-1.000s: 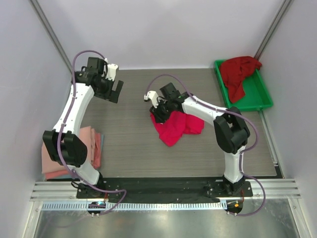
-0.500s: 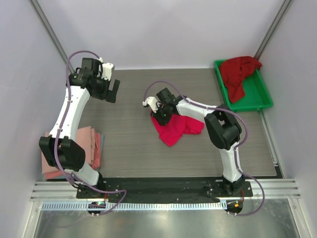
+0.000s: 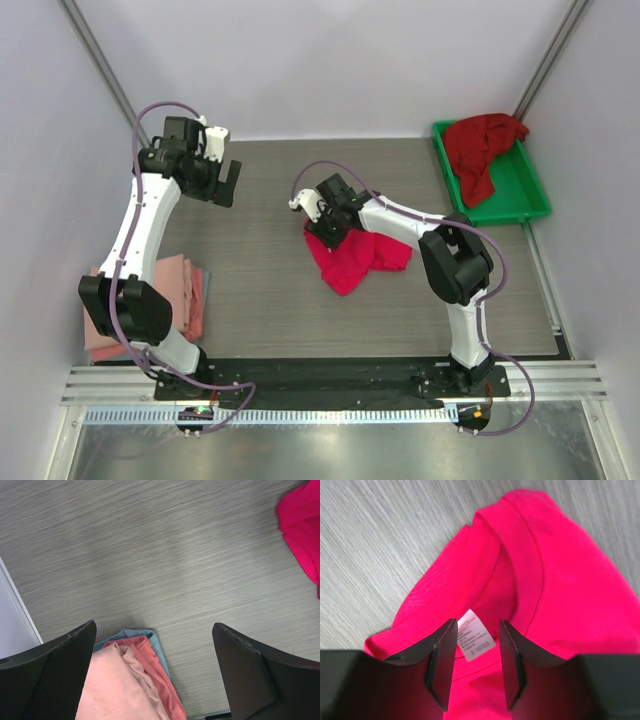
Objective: Fold and stack the t-shirts
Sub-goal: Flatten the tshirt out
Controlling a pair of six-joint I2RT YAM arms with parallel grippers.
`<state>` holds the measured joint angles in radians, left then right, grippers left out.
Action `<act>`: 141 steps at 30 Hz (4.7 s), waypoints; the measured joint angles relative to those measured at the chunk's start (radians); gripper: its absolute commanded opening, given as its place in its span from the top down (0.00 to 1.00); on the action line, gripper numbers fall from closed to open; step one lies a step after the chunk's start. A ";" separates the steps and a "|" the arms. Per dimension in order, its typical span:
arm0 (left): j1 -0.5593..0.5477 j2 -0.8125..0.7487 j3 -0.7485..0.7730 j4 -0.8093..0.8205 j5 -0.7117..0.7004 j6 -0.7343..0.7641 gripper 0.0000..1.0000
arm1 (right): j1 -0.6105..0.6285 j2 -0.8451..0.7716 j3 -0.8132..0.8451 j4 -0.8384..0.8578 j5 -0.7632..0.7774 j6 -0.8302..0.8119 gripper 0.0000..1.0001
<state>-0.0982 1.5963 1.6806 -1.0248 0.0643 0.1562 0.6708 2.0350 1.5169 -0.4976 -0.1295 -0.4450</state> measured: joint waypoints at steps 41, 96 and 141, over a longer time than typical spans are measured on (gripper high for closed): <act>0.004 0.076 0.094 0.033 -0.042 0.021 0.12 | -0.009 -0.195 0.882 0.278 0.206 -0.506 0.99; -0.177 0.016 0.115 -0.109 0.288 0.292 0.53 | -0.338 -0.392 -0.061 0.346 0.415 -0.279 0.99; -0.102 0.406 -0.323 -0.166 0.270 0.475 0.60 | -0.337 -0.416 -0.208 0.250 0.363 -0.207 0.99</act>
<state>-0.2005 2.0022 1.3575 -1.1908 0.3344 0.6312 0.3336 1.6192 1.3094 -0.2474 0.2333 -0.6518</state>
